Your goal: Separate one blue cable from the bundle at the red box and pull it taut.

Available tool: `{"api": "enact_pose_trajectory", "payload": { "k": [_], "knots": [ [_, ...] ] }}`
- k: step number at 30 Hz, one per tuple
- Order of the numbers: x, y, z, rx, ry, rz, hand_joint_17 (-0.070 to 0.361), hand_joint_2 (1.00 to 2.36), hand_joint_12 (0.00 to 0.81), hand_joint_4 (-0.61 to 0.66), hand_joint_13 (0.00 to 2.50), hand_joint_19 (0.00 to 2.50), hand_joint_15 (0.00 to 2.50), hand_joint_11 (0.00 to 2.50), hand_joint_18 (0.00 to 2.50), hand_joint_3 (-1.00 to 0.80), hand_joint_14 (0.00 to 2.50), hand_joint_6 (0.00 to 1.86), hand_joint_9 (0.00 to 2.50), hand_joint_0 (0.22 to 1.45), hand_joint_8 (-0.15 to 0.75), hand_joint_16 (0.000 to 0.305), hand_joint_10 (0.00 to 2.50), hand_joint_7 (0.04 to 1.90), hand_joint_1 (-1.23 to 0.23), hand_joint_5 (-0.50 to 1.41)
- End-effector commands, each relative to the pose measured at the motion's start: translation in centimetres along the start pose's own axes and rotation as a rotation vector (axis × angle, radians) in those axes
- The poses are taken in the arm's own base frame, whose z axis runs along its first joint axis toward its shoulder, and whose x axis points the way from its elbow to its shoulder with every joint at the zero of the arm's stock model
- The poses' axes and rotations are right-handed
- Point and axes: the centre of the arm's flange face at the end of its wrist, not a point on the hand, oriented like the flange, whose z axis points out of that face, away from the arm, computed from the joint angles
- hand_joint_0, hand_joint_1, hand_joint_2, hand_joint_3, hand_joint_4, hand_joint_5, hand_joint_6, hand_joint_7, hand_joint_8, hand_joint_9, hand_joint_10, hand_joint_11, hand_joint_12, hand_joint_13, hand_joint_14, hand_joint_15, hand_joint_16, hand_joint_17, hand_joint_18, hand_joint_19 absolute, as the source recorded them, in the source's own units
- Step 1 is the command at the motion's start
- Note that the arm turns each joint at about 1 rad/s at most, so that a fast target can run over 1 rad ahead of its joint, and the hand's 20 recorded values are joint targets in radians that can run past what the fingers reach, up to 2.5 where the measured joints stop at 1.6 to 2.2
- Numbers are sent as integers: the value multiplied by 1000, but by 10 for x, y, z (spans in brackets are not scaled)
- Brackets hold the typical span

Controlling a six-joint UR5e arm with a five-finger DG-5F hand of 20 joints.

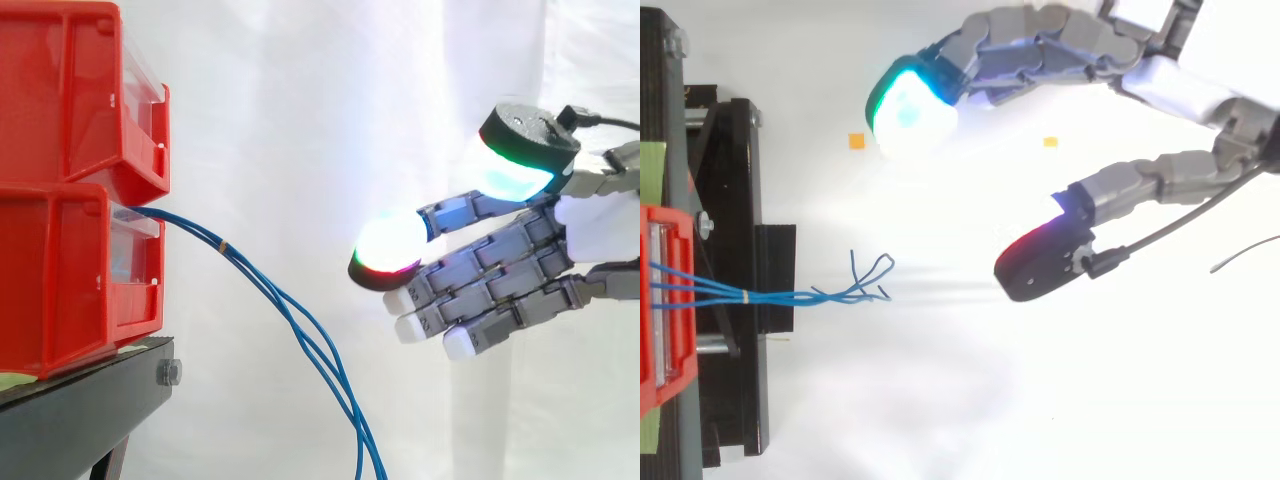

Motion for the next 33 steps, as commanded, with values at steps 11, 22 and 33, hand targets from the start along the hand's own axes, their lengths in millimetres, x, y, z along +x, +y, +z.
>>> {"api": "enact_pose_trajectory", "payload": {
  "k": [11, 22, 33],
  "knots": [
    [17, -11, 10, -28, -7, -91, 114, 1000, 373, 224, 394, 399, 160, 279, 330, -500, 6, 503, 487, 501, 299, 50, 12, 784, -778, -221],
    [43, -49, 46, -14, 23, -33, 107, 1000, 356, 231, 383, 384, 146, 269, 317, -500, 6, 503, 505, 501, 304, 48, 9, 786, -760, -218],
    [87, -83, 74, -69, 130, 94, 109, 1000, 364, 259, 414, 409, 167, 354, 344, -500, 7, 503, 558, 482, 316, 48, 12, 856, -705, -209]
  ]
}}
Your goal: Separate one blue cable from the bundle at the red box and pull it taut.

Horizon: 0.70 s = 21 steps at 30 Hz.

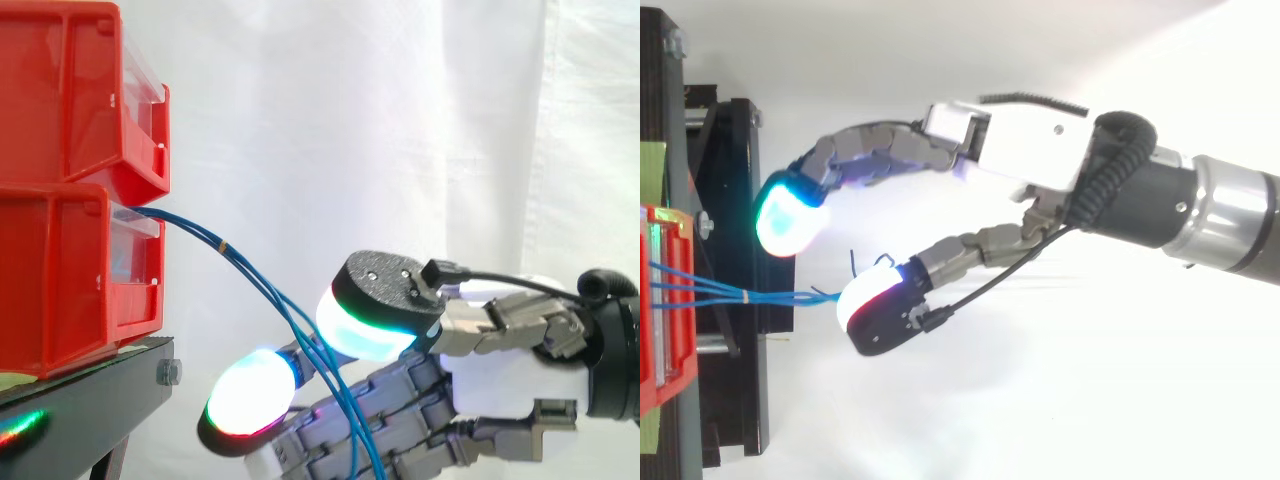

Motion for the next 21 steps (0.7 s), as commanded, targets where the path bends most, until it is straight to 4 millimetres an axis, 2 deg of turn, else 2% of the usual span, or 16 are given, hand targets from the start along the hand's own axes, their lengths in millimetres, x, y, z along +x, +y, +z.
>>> {"api": "enact_pose_trajectory", "payload": {
  "k": [1, 21],
  "knots": [
    [9, -4, 5, -30, 16, 50, 109, 1000, 366, 265, 420, 408, 168, 362, 350, -500, 6, 503, 559, 479, 318, 49, 12, 875, -699, -206],
    [10, -1, 6, -49, 24, 116, 112, 1000, 379, 336, 538, 451, 224, 418, 451, -500, 9, 503, 701, 467, 342, 50, 14, 987, -620, -152]
  ]
}}
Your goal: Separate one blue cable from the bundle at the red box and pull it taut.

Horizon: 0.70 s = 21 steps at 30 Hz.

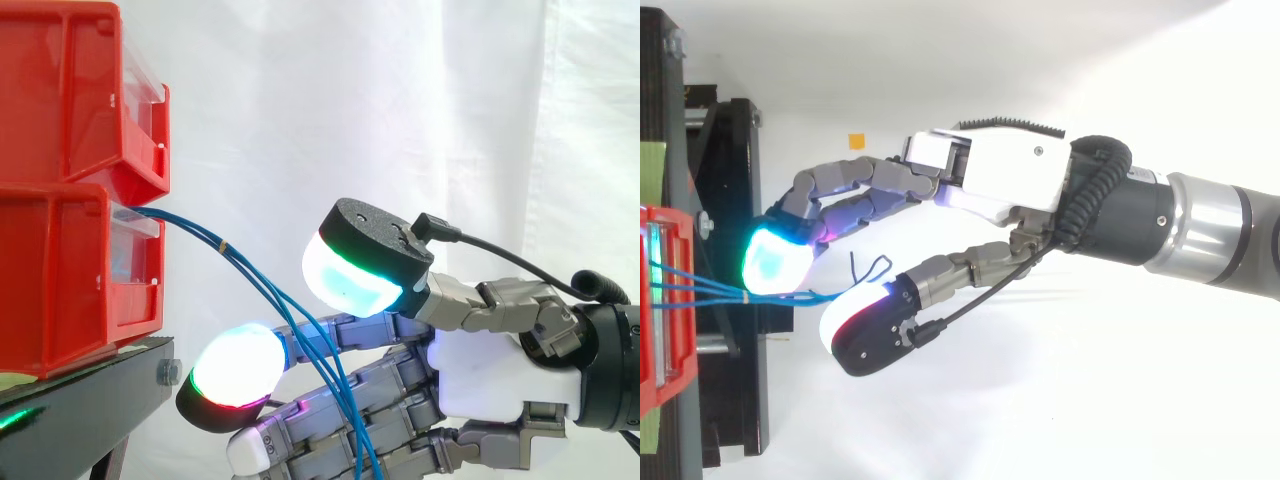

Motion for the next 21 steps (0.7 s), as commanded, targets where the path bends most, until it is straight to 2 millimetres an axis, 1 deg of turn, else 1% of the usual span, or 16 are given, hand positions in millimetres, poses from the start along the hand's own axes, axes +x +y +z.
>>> {"api": "enact_pose_trajectory", "payload": {
  "k": [1, 2, 3, 4, 10, 13, 21],
  "knots": [
    [1, 0, 0, -2, 7, 7, 111, 1000, 378, 334, 544, 451, 226, 414, 451, -500, 9, 503, 705, 469, 338, 49, 14, 988, -619, -152],
    [2, -1, 0, -3, 16, 7, 111, 1000, 379, 342, 556, 459, 230, 424, 454, -500, 9, 503, 712, 472, 341, 49, 14, 991, -621, -150],
    [5, -10, 0, 5, 29, 3, 110, 1000, 376, 338, 577, 474, 242, 433, 463, -500, 10, 504, 729, 479, 344, 49, 15, 996, -622, -147],
    [6, -10, 0, 0, 38, 8, 109, 1000, 377, 342, 587, 478, 249, 442, 479, -500, 10, 503, 744, 483, 343, 49, 15, 996, -623, -146],
    [13, 1, 7, -42, 48, 29, 103, 1000, 362, 334, 630, 509, 290, 500, 499, -500, 12, 504, 799, 518, 338, 46, 17, 1033, -649, -137],
    [12, 2, 7, -34, 49, 27, 99, 1000, 362, 319, 671, 531, 322, 549, 516, -500, 13, 504, 843, 539, 336, 44, 18, 1073, -658, -134],
    [13, 2, 7, -34, 53, 37, 98, 1000, 363, 280, 691, 546, 357, 590, 525, -500, 16, 503, 852, 560, 330, 44, 19, 1119, -684, -136]
  ]
}}
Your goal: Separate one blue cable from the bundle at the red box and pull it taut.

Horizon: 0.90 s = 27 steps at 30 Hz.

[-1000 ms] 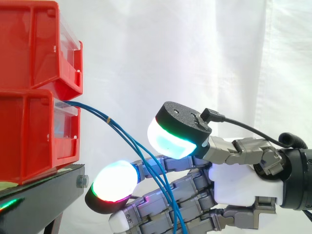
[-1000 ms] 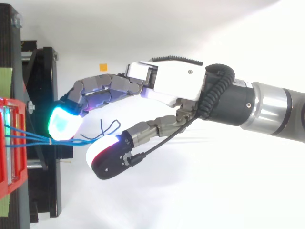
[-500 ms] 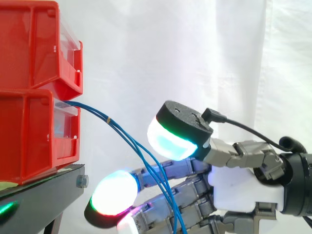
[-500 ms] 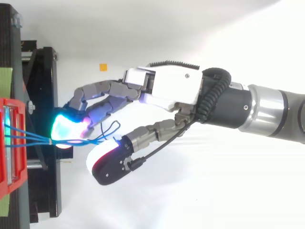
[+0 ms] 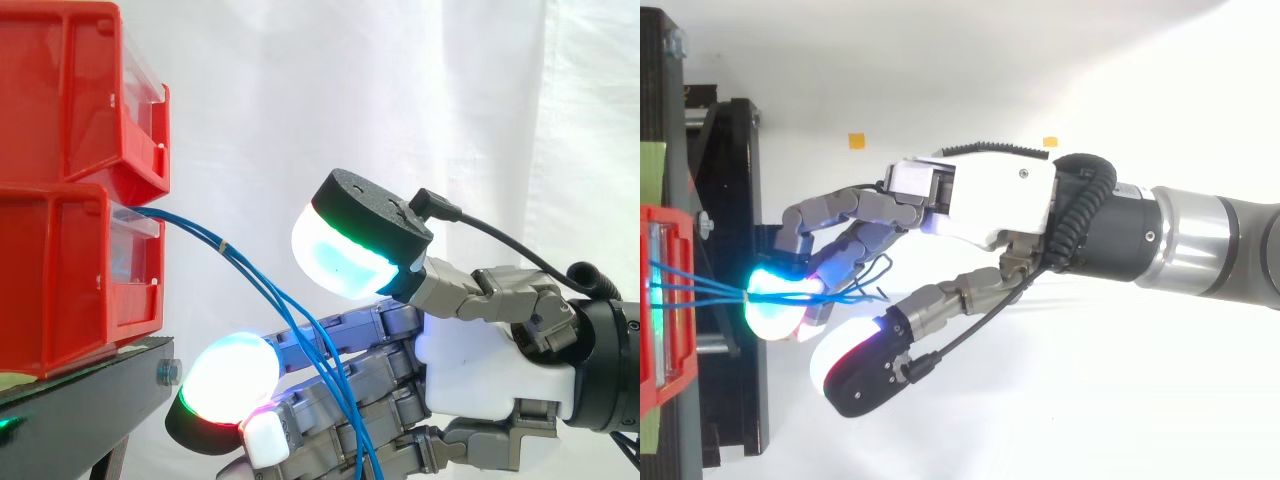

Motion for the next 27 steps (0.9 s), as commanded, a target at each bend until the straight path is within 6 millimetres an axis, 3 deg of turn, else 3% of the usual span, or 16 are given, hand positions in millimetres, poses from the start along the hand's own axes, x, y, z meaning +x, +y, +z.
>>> {"api": "enact_pose_trajectory", "payload": {
  "k": [1, 12, 20, 27],
  "knots": [
    [0, 0, 0, -2, 3, 6, 98, 1000, 363, 278, 697, 552, 359, 590, 526, -500, 14, 503, 854, 560, 330, 44, 19, 1131, -690, -138],
    [-18, 0, 2, 3, -4, 25, 97, 1003, 365, 252, 708, 551, 377, 653, 539, -460, 17, 502, 832, 582, 323, 43, 22, 1216, -738, -150],
    [-19, 3, 4, -4, -8, 38, 97, 1009, 365, 235, 727, 556, 405, 693, 542, -388, 16, 500, 857, 597, 321, 43, 21, 1365, -735, -138],
    [-14, 5, 6, -23, 0, 43, 97, 1011, 366, 220, 738, 572, 420, 704, 545, -356, 18, 525, 860, 610, 321, 43, 24, 1349, -727, -139]
  ]
}}
